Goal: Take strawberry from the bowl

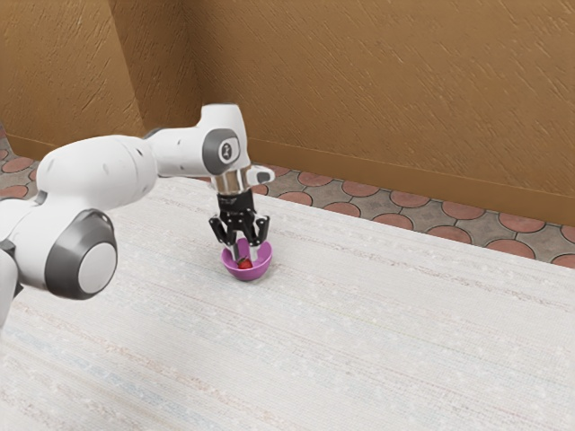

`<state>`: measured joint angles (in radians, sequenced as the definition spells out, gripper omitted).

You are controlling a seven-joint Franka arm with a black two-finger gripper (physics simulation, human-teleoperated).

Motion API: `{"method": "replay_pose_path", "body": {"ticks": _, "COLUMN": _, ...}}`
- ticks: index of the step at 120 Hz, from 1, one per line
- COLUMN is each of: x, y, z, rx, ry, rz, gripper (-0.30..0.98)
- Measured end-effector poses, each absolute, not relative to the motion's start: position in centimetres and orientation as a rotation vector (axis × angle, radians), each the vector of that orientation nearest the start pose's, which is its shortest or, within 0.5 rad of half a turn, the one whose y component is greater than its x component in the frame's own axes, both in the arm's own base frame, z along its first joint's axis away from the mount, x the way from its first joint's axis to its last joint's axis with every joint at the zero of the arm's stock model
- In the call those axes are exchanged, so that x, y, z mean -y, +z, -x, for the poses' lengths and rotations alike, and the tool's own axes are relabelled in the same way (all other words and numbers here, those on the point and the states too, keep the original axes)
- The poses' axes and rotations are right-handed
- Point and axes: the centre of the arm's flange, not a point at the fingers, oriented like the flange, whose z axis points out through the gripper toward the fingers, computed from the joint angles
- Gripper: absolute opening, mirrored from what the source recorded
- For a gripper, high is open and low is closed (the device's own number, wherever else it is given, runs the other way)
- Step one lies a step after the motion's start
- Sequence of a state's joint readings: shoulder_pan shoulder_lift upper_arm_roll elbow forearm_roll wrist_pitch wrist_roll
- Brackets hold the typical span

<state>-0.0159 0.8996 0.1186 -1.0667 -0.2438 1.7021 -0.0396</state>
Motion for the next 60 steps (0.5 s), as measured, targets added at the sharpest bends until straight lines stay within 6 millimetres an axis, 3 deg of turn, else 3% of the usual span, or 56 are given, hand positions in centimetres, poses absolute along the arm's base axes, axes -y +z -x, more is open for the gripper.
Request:
{"method": "replay_pose_path", "body": {"ticks": 48, "x": -2.5, "y": 25.3, "z": -74.2, "rx": 0.26, "ry": 0.459, "rz": 3.272, "gripper": 0.25}}
{"method": "replay_pose_path", "body": {"ticks": 60, "x": -2.5, "y": 25.3, "z": -74.2, "rx": 0.253, "ry": 0.458, "rz": 3.274, "gripper": 0.33}}
